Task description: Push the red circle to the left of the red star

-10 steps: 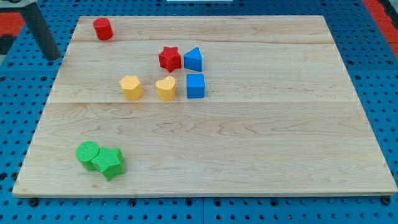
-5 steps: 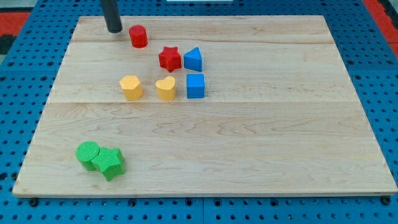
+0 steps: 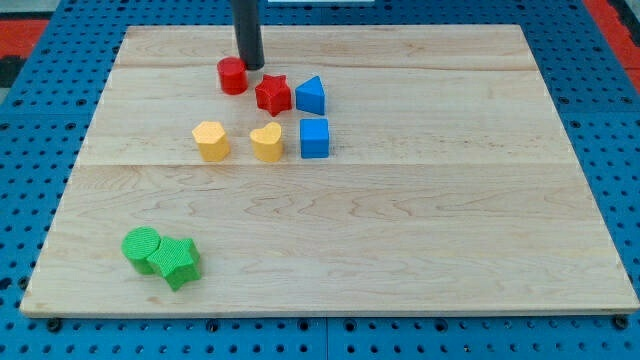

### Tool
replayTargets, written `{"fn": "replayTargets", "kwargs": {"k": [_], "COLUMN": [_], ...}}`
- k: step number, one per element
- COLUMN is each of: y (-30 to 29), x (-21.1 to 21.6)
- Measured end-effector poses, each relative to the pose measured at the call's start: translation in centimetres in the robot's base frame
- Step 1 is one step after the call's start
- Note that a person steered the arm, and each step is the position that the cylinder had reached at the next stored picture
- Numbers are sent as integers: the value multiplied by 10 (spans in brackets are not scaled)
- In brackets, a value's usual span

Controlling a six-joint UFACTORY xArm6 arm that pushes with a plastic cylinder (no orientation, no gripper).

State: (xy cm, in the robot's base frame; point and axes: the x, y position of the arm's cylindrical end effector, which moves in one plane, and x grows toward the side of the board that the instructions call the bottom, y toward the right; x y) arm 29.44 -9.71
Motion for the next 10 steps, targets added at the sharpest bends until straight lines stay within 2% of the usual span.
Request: {"fn": "replayTargets", "kwargs": {"k": [1,2,4,5,8,9,10], "y": [-7,-17,-73,-84,-70,-154,-207], "x": [25,-1,-1,14,25,114,158]}}
